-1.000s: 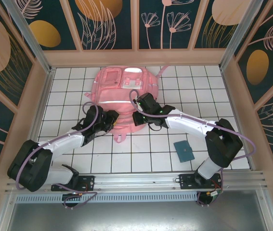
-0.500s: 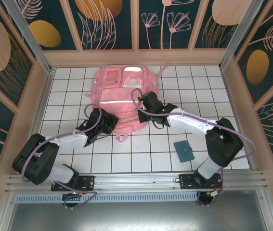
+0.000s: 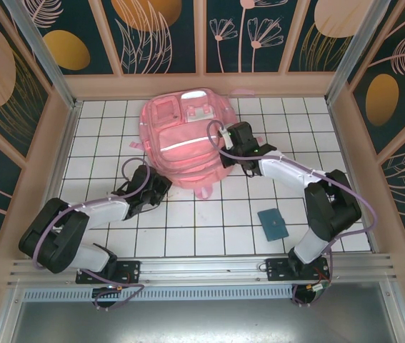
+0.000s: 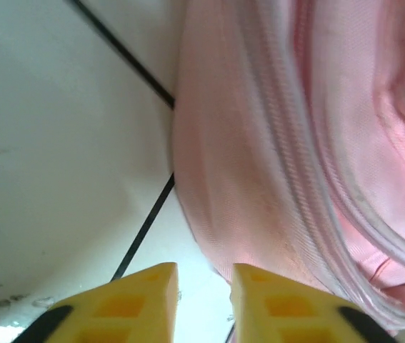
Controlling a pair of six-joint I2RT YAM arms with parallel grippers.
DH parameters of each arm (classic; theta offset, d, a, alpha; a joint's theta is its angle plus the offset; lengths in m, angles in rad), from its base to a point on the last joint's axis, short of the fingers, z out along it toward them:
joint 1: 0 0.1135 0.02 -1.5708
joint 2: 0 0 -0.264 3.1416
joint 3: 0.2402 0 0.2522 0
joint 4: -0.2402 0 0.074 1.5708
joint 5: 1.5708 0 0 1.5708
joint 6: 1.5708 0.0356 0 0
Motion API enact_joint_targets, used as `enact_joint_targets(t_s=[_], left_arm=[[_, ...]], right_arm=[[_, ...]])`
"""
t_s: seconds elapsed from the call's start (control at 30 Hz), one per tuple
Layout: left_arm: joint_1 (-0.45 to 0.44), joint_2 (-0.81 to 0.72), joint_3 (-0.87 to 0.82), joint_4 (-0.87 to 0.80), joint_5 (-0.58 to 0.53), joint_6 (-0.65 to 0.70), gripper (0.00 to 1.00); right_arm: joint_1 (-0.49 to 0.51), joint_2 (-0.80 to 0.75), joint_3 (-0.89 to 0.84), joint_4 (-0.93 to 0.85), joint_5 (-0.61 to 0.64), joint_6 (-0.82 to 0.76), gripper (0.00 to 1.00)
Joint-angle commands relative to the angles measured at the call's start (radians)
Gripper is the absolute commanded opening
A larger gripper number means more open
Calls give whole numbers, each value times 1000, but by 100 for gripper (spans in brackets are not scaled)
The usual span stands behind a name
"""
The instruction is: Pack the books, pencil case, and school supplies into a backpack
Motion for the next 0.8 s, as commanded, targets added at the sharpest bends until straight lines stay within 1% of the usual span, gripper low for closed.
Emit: enact_joint_targets(t_s=[0.0,0.03,0.07,0.1,0.13,0.17,0.23,0.3,0.47,0.57,0.63,0.7,0.73,0.77], left_arm=[[5,-63,136,-182,-53,189,36],[5,-73,171,-232,-66,247,39],[4,-82,213,-277,-69,332,44],[4,-82,256,-313,-52,418,49],[4,-76,295,-348,-42,485,50],[4,-61,337,-381,-22,567,52],[2,-18,414,-418,55,718,56],[-21,43,509,-462,69,882,57],[-53,153,631,-470,67,1199,58],[-53,190,656,-446,67,1355,59],[-53,227,687,-466,58,1445,62],[-53,265,727,-503,21,1521,62],[-53,284,748,-527,18,1559,61],[-53,296,758,-541,25,1602,61]], right_arm=[[11,-70,-16,101,-156,-66,0],[10,-76,-18,105,-156,-63,0],[10,-80,-16,101,-162,-62,0],[9,-82,-13,96,-164,-65,0],[8,-80,-8,93,-164,-64,0],[8,-79,-5,89,-165,-65,0],[7,-76,1,84,-179,-71,0],[5,-73,9,72,-200,-74,0],[-6,-85,2,73,-258,-81,0],[-21,-105,-16,92,-328,-85,0],[-21,-116,-24,106,-354,-85,0],[-21,-125,-26,111,-371,-85,0],[-50,-129,-28,112,-377,-87,0],[-52,-133,-30,116,-380,-88,0]])
